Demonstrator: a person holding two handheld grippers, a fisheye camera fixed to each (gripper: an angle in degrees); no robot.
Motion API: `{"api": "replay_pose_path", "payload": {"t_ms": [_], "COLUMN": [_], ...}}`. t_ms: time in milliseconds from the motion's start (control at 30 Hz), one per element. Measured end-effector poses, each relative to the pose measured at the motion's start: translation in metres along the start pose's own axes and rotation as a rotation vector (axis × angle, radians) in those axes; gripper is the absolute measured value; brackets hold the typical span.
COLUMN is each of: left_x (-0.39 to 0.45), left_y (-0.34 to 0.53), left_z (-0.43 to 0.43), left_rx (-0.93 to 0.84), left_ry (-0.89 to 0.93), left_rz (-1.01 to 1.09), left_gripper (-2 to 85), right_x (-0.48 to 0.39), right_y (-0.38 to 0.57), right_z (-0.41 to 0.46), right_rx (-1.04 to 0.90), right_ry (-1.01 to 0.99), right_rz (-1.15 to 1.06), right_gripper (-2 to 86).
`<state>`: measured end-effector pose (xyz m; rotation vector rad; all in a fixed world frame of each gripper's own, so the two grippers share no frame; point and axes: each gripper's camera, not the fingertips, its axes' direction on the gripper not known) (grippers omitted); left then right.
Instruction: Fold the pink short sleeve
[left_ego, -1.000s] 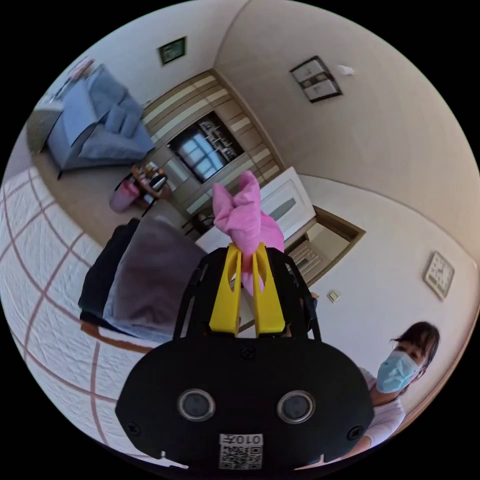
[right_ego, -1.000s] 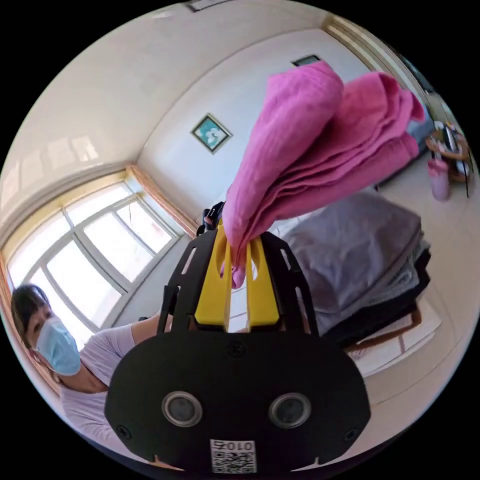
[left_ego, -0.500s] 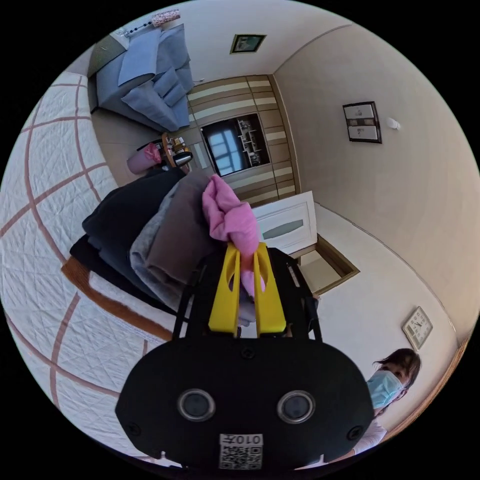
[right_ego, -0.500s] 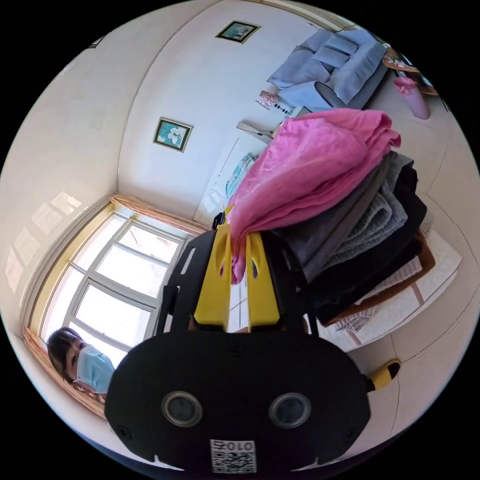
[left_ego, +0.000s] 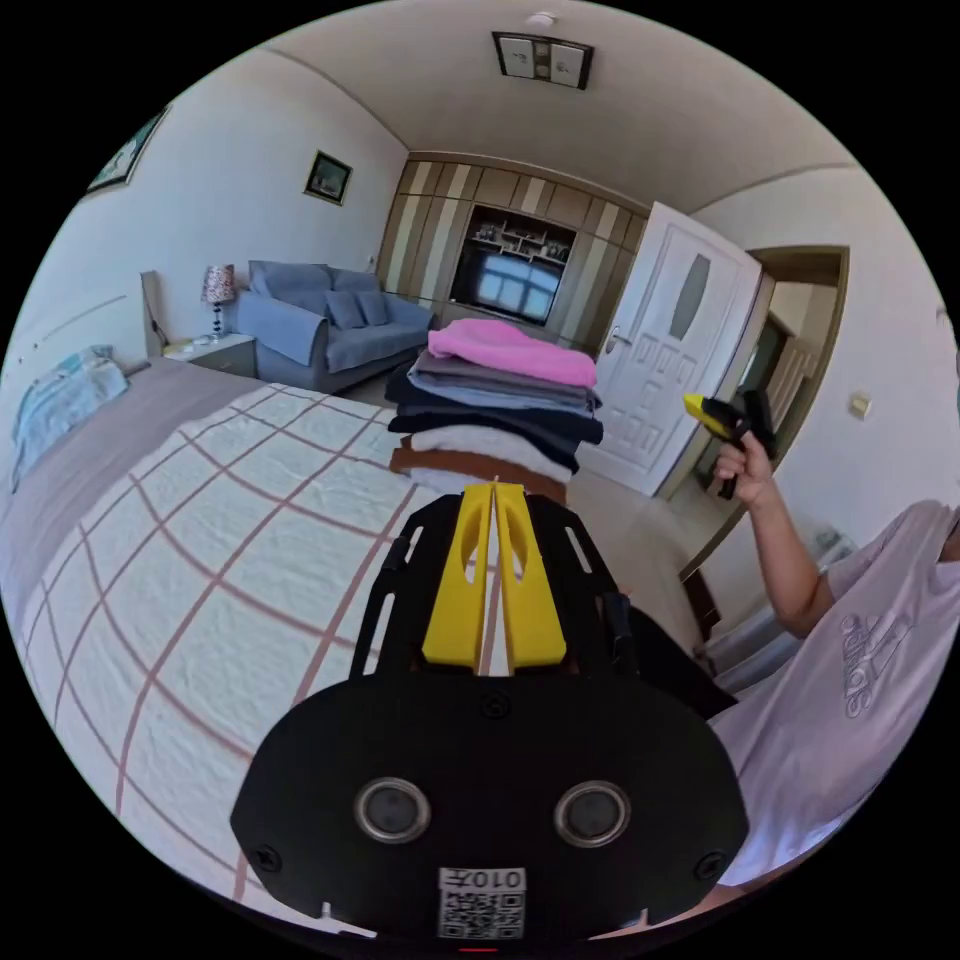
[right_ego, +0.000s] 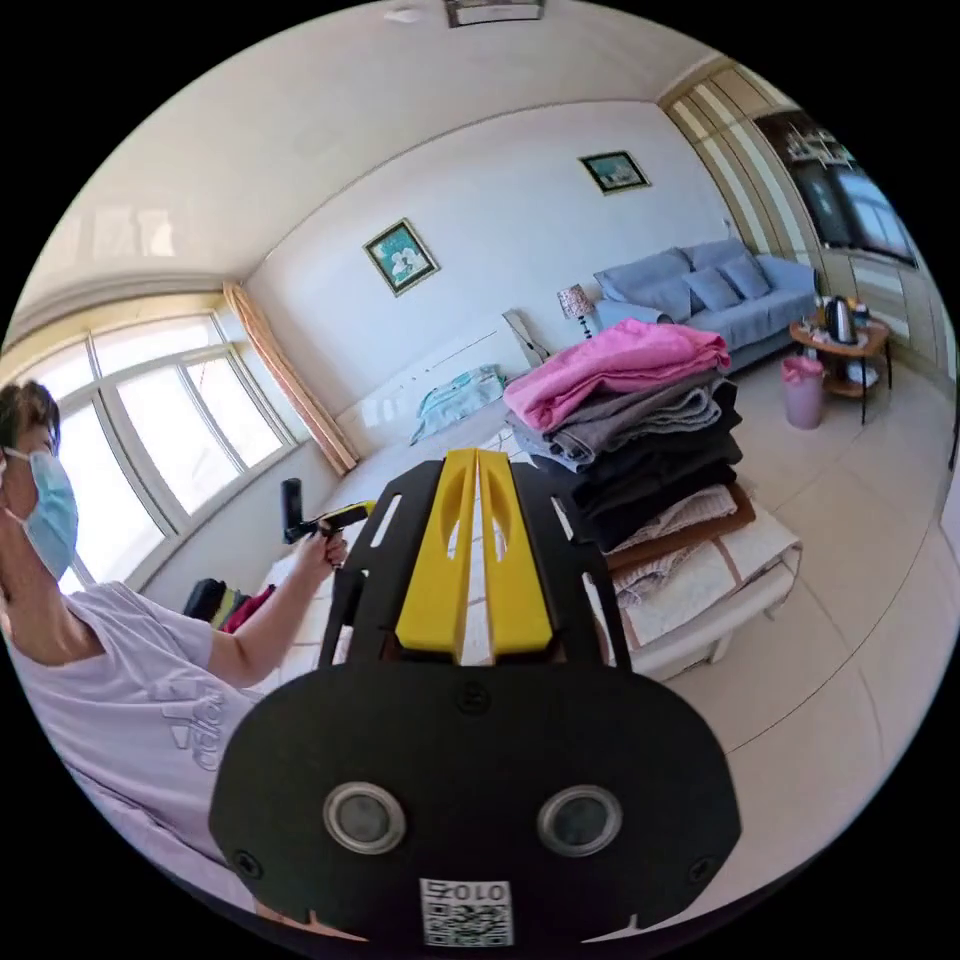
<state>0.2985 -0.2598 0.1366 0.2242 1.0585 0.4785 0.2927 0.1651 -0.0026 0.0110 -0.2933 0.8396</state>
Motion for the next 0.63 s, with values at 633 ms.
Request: {"api": "replay_pose_path", "payload": {"t_ms": [633], "left_x": [0.151], "left_y": [0.320], "left_z": [-0.371], "left_rx": [0.091], "left_ry": [-1.113], "left_rz": [-0.491], "left_gripper": [13.5], "right_x": [-0.293], "right_y": [0.105], "right_z": [0.111], "right_rx": [-0.127], "right_ry": [-0.262], "right_rz": [-0.490], "right_gripper": [2.5]}}
